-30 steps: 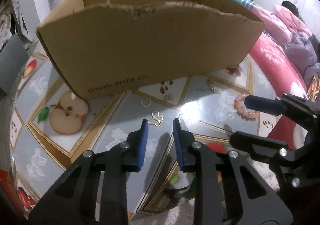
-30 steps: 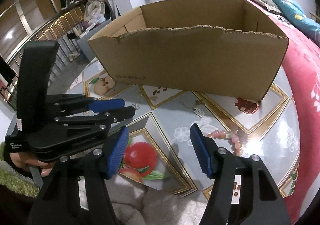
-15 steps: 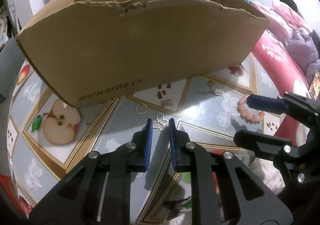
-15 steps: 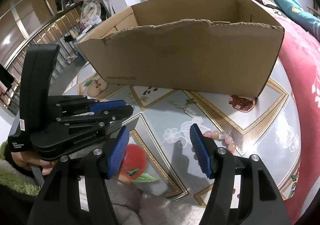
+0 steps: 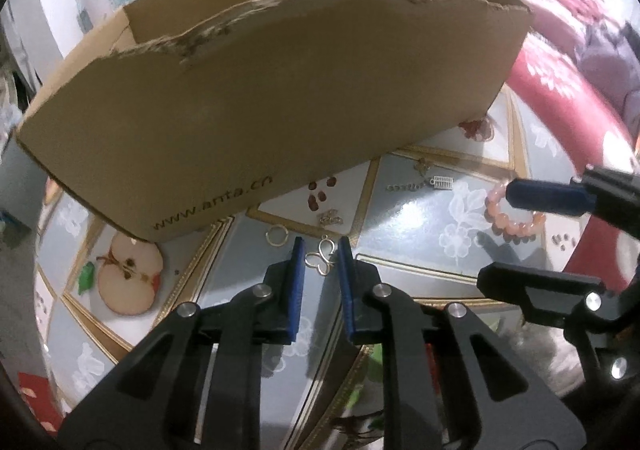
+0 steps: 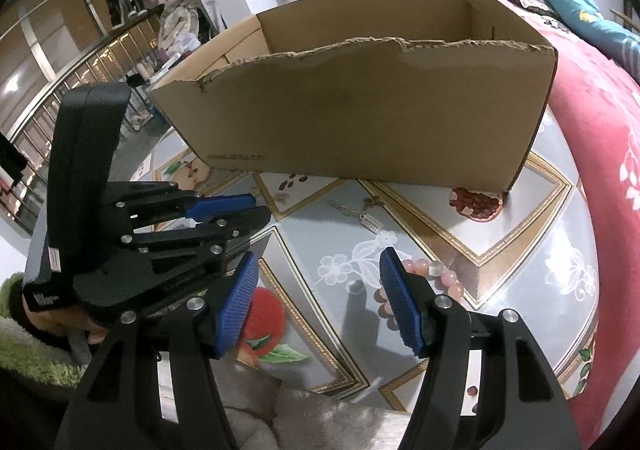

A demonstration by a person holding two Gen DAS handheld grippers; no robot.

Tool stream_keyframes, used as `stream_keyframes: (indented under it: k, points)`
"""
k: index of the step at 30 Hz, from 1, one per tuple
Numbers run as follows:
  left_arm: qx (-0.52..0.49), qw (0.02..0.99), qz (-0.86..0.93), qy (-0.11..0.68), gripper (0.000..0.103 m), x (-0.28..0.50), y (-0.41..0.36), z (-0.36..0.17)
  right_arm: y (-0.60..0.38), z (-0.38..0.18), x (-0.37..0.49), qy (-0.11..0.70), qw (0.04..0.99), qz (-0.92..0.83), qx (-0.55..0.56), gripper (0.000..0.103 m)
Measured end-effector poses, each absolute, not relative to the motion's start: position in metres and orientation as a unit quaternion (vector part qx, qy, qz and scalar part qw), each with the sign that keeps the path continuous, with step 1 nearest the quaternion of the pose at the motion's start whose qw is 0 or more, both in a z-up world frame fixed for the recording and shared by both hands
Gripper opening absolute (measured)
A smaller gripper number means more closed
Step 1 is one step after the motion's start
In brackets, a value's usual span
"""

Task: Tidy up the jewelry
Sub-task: 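Move both grippers back toward the pink bead bracelet on the table, then close the left gripper on a small gold ring beside the box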

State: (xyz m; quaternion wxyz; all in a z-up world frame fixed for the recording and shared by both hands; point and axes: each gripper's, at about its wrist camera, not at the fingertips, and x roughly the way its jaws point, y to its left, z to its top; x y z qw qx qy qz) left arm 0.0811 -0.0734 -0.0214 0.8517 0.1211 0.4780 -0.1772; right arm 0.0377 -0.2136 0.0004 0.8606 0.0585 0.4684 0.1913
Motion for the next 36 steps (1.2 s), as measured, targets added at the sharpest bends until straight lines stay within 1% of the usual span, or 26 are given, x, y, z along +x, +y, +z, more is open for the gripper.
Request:
stream_keyframes:
  k: [13, 24, 26, 36]
  points:
    - [0.121, 0.852, -0.182, 0.476, 0.015, 0.081, -0.08, -0.02, -0.214, 0.006, 0.033, 0.459, 0.866, 0.193, 0.058, 0.062]
    - [0.107, 0.853, -0.19, 0.474, 0.015, 0.079, -0.068, -0.021, -0.22, 0.007, 0.035, 0.456, 0.867, 0.191, 0.065, 0.062]
    - [0.102, 0.853, -0.193, 0.473, 0.006, 0.078, -0.066, -0.02, -0.22, 0.008, 0.035, 0.455, 0.868, 0.19, 0.064, 0.062]
    - [0.078, 0.852, -0.207, 0.475, 0.005, 0.071, -0.05, -0.018, -0.222, 0.006, 0.038, 0.459, 0.866, 0.188, 0.069, 0.062]
